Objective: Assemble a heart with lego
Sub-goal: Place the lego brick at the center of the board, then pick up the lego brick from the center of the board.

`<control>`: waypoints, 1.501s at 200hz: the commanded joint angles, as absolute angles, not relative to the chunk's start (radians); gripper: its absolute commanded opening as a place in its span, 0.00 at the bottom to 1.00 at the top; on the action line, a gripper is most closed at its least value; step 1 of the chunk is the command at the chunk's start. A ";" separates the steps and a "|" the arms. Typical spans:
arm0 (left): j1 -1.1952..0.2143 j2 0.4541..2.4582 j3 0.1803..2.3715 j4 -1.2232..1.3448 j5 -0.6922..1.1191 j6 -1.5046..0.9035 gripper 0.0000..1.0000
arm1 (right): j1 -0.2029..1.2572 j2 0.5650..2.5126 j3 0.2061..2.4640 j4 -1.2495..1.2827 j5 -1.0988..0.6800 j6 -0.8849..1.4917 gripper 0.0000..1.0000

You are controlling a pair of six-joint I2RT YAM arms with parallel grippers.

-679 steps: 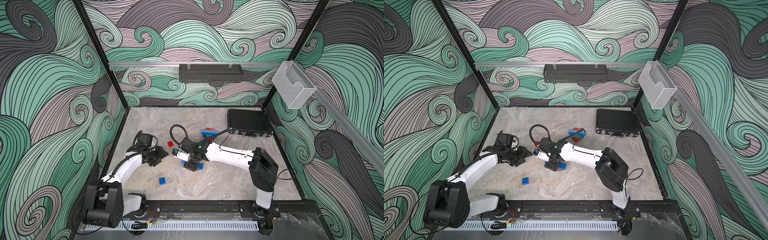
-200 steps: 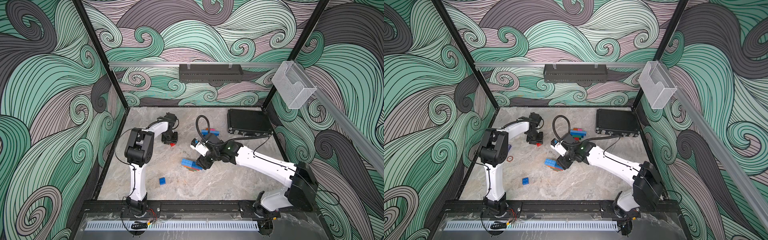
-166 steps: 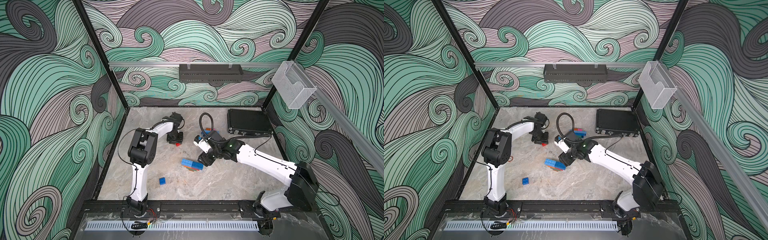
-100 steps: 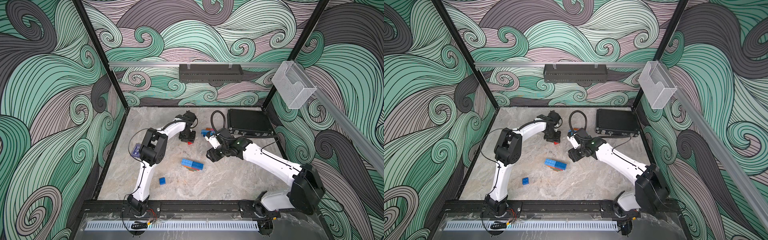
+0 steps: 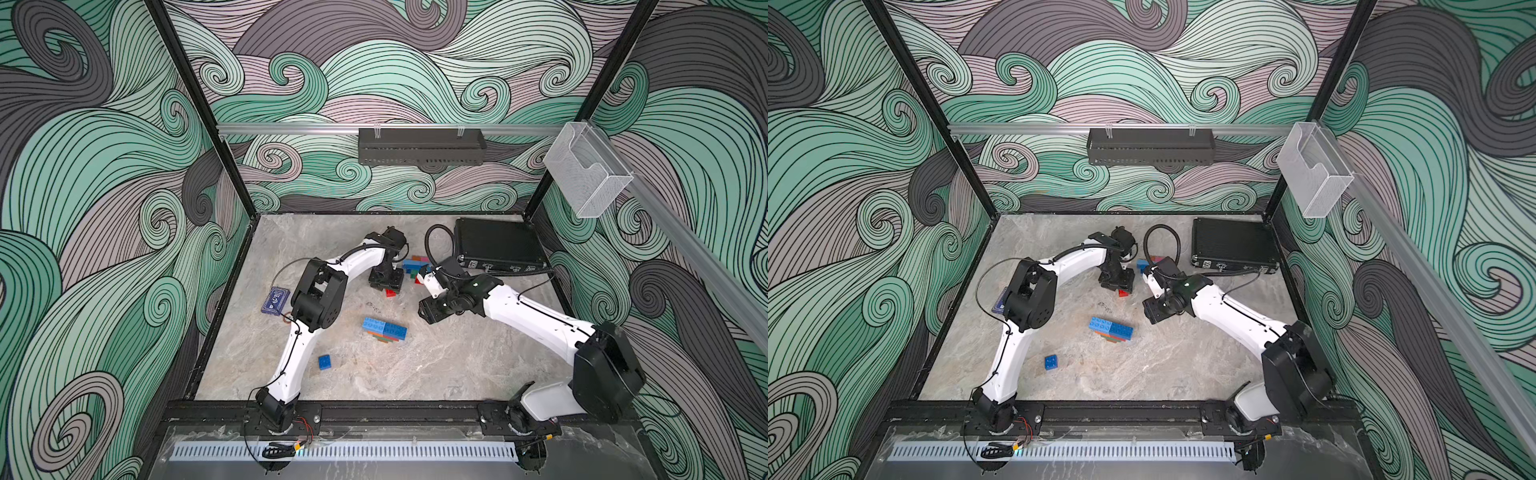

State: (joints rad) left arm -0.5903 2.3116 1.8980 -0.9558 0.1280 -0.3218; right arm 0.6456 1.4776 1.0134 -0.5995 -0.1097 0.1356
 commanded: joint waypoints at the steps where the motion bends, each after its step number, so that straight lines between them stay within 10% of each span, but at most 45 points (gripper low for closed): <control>1: -0.571 2.269 1.916 -1.007 0.122 -0.335 0.62 | 0.643 1.500 1.039 -0.571 -0.109 0.147 0.64; 228: -0.225 1.500 0.965 -0.660 0.383 -0.496 0.62 | 0.722 2.121 1.520 -0.467 -0.110 0.421 0.72; 300: -0.221 1.486 0.916 -0.634 0.394 -0.518 0.62 | 0.784 2.212 1.669 -0.630 0.092 0.292 0.56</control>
